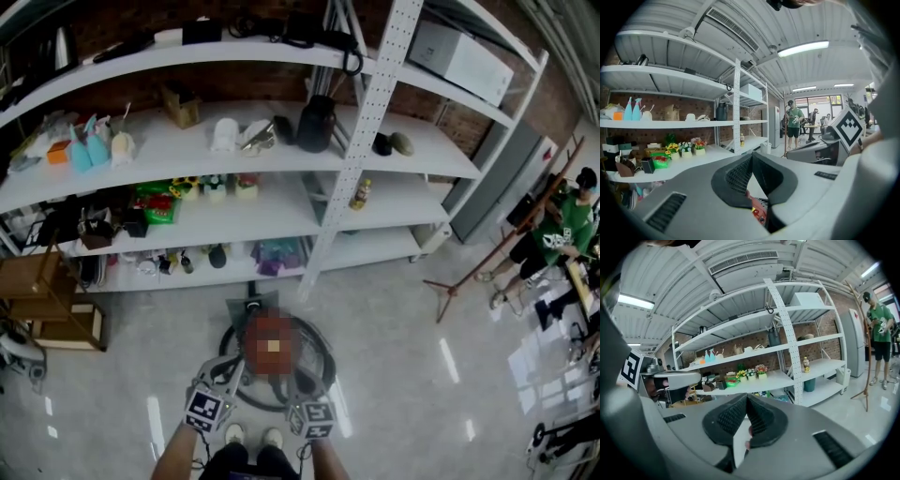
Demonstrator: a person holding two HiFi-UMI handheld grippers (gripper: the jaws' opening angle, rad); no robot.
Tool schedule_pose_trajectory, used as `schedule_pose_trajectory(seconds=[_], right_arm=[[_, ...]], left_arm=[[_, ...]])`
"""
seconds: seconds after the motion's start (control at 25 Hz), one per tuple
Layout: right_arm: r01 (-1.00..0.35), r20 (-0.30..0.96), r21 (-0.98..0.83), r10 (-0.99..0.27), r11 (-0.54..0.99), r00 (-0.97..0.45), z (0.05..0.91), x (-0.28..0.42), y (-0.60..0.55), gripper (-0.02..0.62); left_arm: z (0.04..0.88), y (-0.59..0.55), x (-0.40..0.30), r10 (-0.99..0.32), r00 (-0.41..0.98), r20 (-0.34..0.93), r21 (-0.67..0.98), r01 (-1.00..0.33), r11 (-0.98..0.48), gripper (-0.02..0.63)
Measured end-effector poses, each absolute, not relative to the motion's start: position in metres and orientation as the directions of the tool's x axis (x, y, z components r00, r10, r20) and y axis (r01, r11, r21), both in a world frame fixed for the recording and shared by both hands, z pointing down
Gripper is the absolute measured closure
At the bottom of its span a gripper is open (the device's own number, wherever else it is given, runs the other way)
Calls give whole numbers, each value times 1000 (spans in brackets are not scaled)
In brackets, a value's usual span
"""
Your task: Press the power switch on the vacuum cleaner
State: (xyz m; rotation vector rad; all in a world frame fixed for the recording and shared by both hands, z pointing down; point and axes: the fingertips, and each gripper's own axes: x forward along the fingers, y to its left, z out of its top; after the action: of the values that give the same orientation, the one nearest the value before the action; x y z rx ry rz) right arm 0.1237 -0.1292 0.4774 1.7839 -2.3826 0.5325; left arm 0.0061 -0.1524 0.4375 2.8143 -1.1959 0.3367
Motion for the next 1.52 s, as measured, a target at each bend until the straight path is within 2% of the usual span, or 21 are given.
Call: schedule_pose_trajectory(seconds=[0.44,1.52], right_arm=[[-955,217,-196,-940,223,-264,403,128,-118,584],[-956,168,-159,-947,247,-272,332,133,-89,584]], left_arm=[[374,-143,4,-705,689,166,-62,-707,-705,598],[318,-132,11,-727,673,132,-105,-720,-686,598]])
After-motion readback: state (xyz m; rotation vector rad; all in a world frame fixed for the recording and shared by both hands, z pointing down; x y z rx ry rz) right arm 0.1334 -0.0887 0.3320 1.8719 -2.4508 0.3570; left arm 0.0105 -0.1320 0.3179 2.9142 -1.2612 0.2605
